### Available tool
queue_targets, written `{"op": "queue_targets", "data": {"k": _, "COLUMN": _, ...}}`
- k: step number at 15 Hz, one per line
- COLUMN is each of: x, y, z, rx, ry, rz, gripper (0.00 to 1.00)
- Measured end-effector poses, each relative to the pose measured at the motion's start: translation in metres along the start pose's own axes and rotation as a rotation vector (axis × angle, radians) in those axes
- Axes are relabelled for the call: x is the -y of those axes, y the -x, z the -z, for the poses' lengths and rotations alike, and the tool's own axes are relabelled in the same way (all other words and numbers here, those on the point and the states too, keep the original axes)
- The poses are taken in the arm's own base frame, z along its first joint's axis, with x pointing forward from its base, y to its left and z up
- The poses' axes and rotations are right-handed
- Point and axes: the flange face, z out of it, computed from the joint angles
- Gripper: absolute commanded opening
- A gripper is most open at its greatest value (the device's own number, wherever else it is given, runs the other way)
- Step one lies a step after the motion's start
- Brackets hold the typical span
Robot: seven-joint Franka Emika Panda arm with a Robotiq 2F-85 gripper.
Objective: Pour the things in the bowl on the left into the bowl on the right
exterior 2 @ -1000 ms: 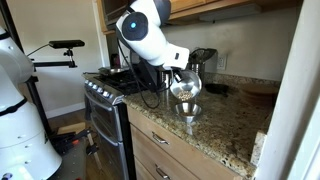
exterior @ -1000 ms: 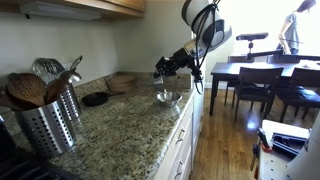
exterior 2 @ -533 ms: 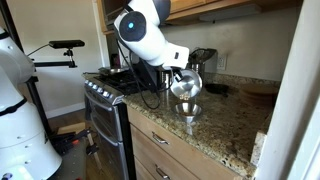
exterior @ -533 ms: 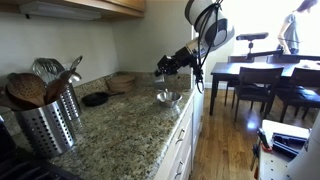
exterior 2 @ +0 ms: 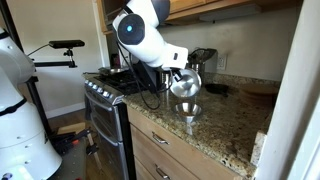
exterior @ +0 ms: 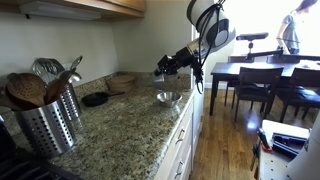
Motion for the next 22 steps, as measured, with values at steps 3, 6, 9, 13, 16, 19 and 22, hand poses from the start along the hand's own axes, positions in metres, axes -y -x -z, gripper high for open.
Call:
{"op": "queue_targets", "data": {"k": 3, "x": -0.0005, "y": 0.0, "z": 0.0004, "rx": -0.004, "ry": -0.011, "rz": 0.002, "gripper": 0.04}}
{"op": "queue_targets", "data": {"k": 6, "x": -0.0003, "y": -0.0002, "z": 0.0003, "rx": -0.006, "ry": -0.02, "rz": 0.007, "gripper": 0.04}}
{"op": "queue_targets", "data": {"k": 9, "x": -0.0004, "y": -0.0003, "z": 0.0004, "rx": -0.007, "ry": -0.021, "rz": 0.01, "gripper": 0.04}}
{"op": "queue_targets", "data": {"k": 13, "x": -0.0001, "y": -0.0003, "z": 0.0002, "rx": -0.007, "ry": -0.024, "rz": 0.011, "gripper": 0.04}}
{"op": "queue_targets", "data": {"k": 16, "x": 0.0002, "y": -0.0003, "z": 0.0, "rx": -0.008, "ry": -0.028, "rz": 0.013, "gripper": 0.04}}
{"op": "queue_targets", "data": {"k": 19, "x": 0.0004, "y": -0.0002, "z": -0.0002, "rx": -0.011, "ry": -0.037, "rz": 0.02, "gripper": 0.04}}
{"op": "queue_targets", "data": {"k": 22, "x": -0.0002, "y": 0.0014, "z": -0.0002, "rx": -0.009, "ry": -0.036, "rz": 0.018, "gripper": 0.04}}
